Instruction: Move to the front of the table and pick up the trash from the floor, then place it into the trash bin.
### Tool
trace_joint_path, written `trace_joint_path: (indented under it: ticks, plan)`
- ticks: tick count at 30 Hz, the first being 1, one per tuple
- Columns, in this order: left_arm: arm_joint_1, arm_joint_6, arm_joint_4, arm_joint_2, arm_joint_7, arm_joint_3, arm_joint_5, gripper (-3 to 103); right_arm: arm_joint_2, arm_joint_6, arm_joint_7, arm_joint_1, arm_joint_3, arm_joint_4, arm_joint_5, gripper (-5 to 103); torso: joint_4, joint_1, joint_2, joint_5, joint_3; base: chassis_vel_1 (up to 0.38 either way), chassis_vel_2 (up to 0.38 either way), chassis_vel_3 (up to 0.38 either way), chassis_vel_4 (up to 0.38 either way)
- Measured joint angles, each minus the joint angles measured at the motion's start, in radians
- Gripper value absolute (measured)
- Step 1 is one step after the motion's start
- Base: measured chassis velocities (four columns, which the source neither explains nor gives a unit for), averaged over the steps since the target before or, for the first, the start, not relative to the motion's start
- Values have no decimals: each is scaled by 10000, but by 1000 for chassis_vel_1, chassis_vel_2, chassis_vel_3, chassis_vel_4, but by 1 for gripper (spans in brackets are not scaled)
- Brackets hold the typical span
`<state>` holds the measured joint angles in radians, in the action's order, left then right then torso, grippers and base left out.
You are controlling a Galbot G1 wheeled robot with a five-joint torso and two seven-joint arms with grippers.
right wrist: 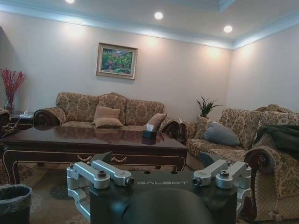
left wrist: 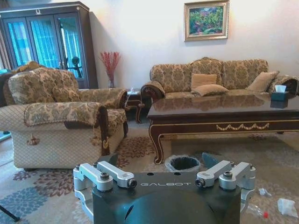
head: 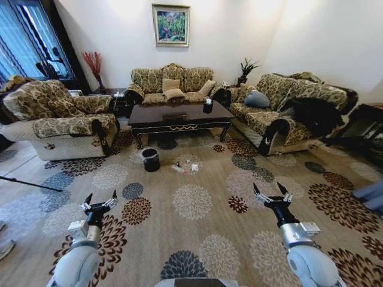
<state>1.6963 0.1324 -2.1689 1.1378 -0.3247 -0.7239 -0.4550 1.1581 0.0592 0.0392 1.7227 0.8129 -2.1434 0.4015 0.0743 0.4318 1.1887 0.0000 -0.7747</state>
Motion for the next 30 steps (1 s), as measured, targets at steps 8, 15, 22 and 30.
trace_joint_path:
  ticks: [8,15,22,30]
  plan:
    - [30,-552,131,39,81,187,462,100,211,-1,33,64,1,0,-15,100,-2,0,0,0,0,0,0,0,0]
    - [-40,-596,191,43,77,189,541,100,394,-13,93,93,33,-9,-18,100,-1,0,0,-1,0,0,0,0,0]
    - [-104,-601,195,81,56,163,634,100,561,-29,133,109,12,-20,-3,100,-1,0,0,0,0,0,0,0,0]
    - [-187,-755,180,106,96,194,731,100,513,-137,238,86,46,-81,108,100,-1,0,1,0,1,0,0,0,0]
